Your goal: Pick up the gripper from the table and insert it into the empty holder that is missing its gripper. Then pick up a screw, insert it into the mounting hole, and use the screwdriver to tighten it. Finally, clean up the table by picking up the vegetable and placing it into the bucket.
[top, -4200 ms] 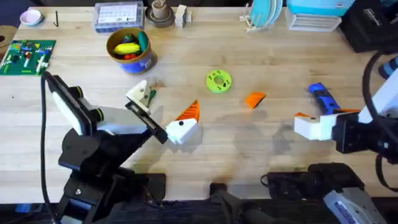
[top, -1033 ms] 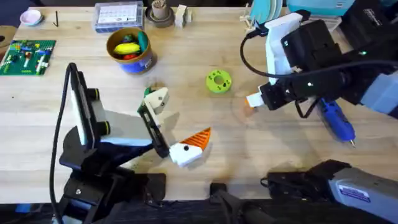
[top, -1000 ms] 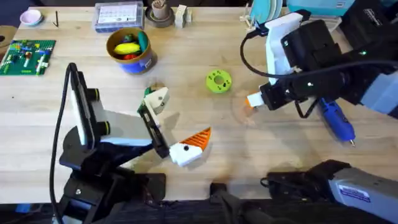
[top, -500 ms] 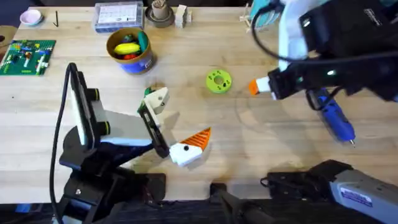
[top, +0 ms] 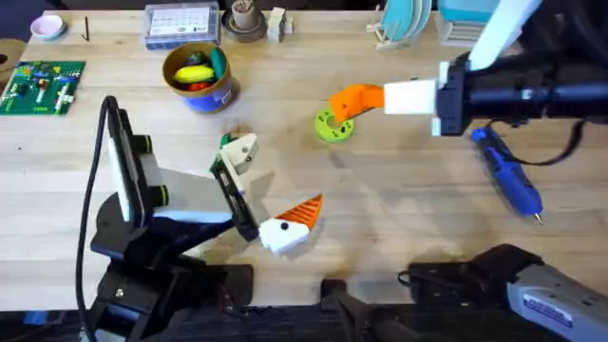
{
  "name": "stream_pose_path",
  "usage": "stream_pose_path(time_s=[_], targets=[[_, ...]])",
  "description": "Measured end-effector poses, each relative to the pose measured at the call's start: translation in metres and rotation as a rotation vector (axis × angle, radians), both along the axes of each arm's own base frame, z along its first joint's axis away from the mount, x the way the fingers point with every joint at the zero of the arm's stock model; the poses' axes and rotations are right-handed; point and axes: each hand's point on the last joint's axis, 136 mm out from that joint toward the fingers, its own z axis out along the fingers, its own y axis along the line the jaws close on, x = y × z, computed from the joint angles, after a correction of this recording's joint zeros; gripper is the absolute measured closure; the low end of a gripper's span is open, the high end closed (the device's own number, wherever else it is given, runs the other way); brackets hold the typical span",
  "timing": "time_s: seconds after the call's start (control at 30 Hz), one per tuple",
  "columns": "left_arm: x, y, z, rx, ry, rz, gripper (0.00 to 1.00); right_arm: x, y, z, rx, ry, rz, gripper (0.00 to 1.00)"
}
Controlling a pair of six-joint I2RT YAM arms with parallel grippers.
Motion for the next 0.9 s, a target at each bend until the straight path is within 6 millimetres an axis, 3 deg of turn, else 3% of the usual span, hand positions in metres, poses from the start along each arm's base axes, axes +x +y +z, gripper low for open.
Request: stream_pose_path(time_s=[0.33,0.9], targets=[[0.0,0.0,0.0,0.0,-0.001,0.0,0.009,-0.002,0.06,-0.036,0.344,0.319,0.231,0.992],[0.0,0.0,0.0,0.0,-0.001,0.001,0.009,-0.003,0.089,-0.072,0.566,0.867,0.389,0.992]])
